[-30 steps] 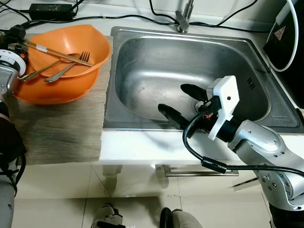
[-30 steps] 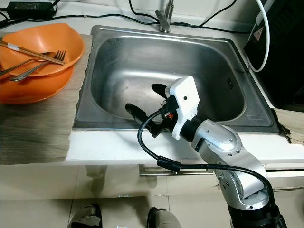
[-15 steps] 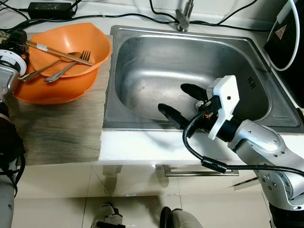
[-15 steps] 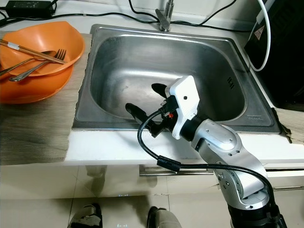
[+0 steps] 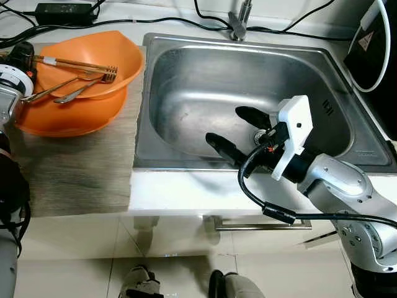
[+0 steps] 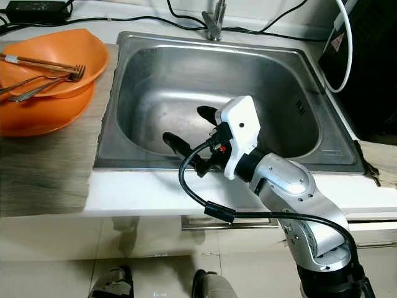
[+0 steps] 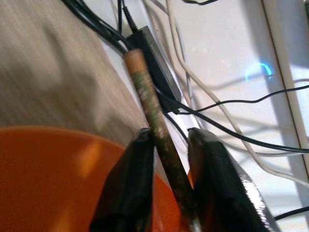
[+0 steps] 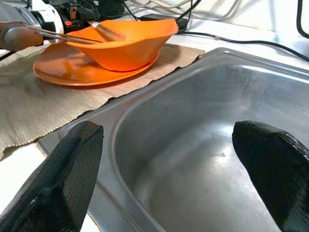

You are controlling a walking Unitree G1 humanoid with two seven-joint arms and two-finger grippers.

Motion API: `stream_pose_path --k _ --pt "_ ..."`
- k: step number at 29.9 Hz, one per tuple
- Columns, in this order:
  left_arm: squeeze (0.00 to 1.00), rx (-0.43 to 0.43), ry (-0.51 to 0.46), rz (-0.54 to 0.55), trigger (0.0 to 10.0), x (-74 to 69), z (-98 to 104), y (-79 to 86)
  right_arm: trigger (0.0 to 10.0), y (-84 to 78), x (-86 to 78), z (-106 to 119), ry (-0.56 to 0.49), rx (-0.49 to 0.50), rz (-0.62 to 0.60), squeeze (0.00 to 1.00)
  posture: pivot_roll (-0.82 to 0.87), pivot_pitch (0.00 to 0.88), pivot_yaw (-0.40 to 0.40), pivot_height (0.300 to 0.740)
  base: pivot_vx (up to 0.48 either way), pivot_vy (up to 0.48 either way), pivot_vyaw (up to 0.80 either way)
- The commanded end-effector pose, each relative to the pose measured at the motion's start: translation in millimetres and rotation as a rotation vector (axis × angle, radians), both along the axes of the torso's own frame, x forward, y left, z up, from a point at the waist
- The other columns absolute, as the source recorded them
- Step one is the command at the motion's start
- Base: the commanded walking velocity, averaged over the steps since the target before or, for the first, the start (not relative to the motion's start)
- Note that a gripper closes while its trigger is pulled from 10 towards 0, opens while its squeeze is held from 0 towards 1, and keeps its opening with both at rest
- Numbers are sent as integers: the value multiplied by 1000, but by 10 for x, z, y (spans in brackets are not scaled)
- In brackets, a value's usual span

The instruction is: Kitchen organization

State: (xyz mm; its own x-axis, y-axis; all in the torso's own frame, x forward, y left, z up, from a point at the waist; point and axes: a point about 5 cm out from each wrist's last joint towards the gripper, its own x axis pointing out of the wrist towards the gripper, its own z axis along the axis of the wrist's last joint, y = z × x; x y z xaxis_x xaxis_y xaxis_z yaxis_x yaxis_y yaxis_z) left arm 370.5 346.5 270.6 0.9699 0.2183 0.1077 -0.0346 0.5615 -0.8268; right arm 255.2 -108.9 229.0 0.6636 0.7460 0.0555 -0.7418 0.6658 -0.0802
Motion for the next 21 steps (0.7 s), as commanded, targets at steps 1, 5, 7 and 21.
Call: stream_pose_path --k 1,5,7,21 --pt "0 27 -6 0 0 -8 83 21 10000 -26 14 15 -4 4 -12 0 -156 195 -87 740 0 0 0" --pt "0 30 -41 1 0 -30 177 59 10000 -10 47 21 -12 8 -14 0 -142 179 -82 740 0 0 0" --pt "0 36 -50 2 0 -42 207 78 10000 -2 61 23 -16 12 -14 0 -136 173 -81 740 0 0 0" --pt "0 31 -107 -13 0 -27 417 46 10000 99 173 15 -41 41 5 0 -59 122 -76 740 0 0 0"
